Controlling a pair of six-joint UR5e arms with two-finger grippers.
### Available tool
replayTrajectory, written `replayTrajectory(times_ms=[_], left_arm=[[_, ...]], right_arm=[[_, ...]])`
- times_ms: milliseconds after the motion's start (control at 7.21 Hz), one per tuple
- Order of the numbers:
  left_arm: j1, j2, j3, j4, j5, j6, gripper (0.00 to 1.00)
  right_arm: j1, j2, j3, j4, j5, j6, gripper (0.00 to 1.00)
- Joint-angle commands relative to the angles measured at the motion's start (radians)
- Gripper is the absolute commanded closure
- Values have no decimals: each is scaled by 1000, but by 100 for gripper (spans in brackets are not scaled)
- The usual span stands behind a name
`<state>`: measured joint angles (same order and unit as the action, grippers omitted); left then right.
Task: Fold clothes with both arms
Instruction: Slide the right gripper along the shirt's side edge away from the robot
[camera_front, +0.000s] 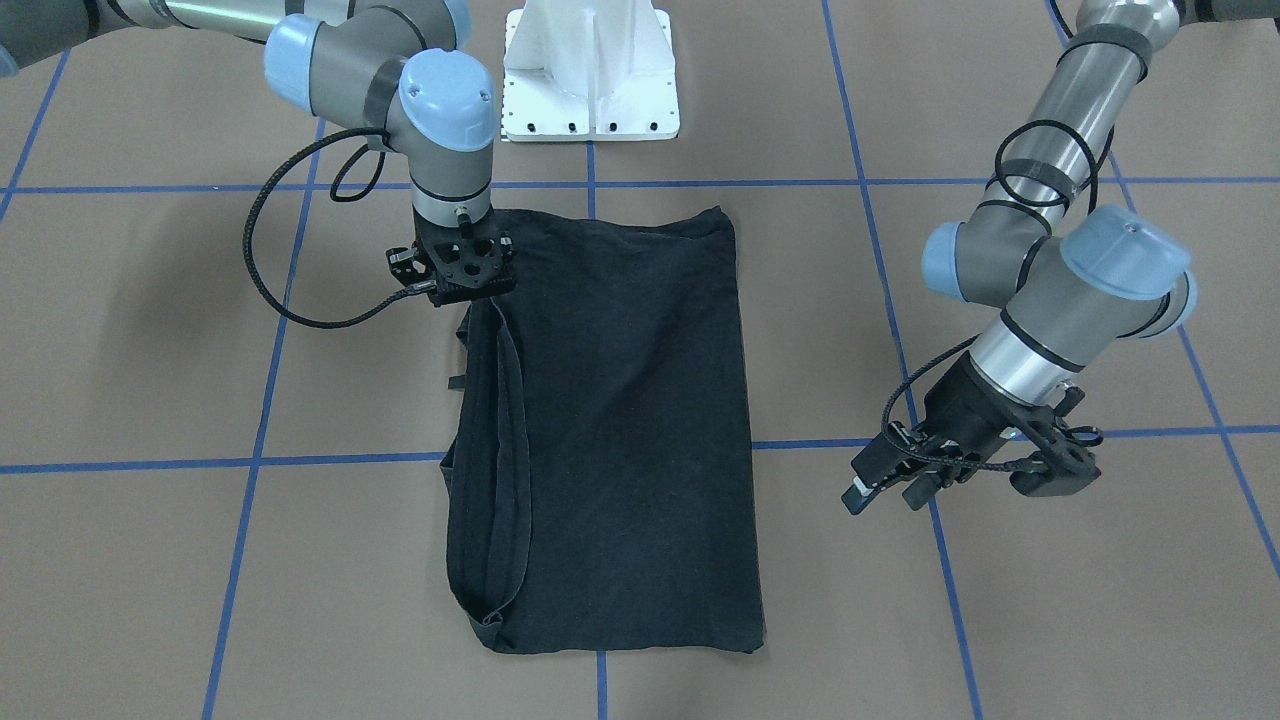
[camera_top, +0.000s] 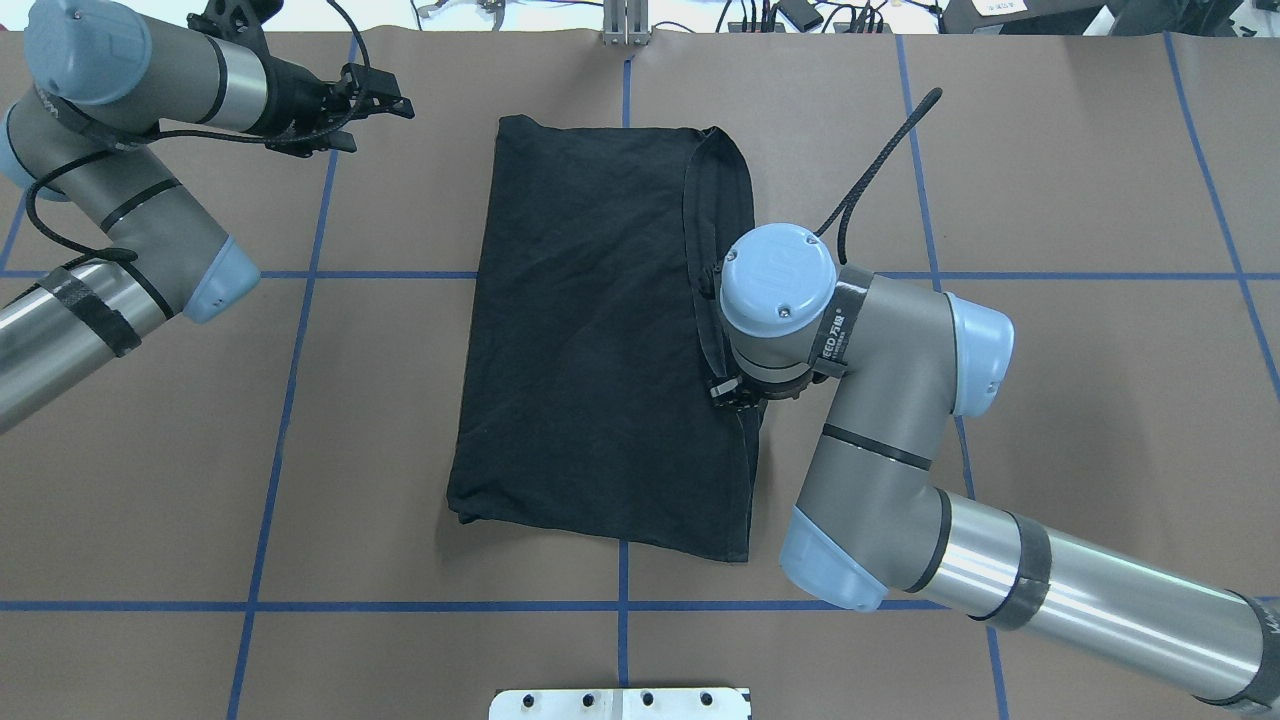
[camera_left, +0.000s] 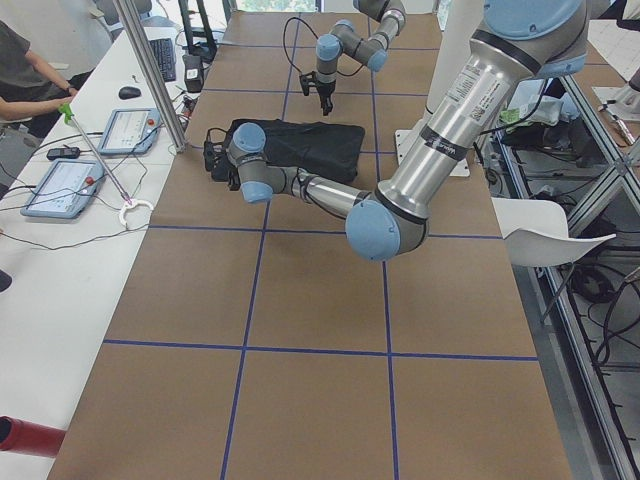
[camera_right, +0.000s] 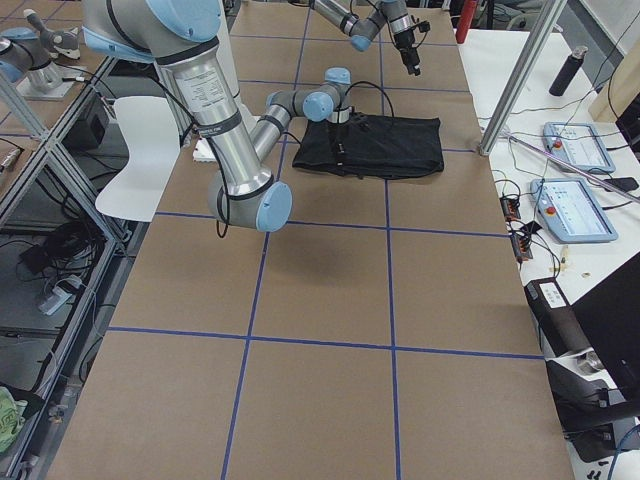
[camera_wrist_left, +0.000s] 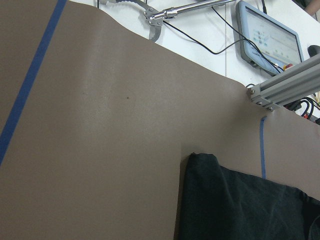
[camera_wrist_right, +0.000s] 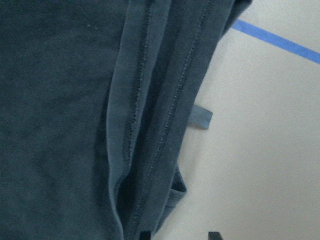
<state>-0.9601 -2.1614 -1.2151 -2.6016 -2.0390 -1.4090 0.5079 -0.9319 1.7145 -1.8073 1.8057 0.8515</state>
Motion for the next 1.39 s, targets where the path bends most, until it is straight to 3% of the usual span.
replayTrajectory(times_ms=[0, 416, 694, 1248], left_arm=[[-3, 0, 0, 0, -4, 1, 0], [-11, 0, 0, 0, -26, 2, 0], [-11, 0, 0, 0, -27, 2, 0], [-8, 0, 0, 0, -26, 1, 0]], right_arm=[[-11, 118, -134, 5, -3, 4, 51], [-8, 145, -179, 13, -17, 0, 51], [4, 147, -283, 132, -31, -3, 51], [78, 125, -273, 122, -20, -87, 51]])
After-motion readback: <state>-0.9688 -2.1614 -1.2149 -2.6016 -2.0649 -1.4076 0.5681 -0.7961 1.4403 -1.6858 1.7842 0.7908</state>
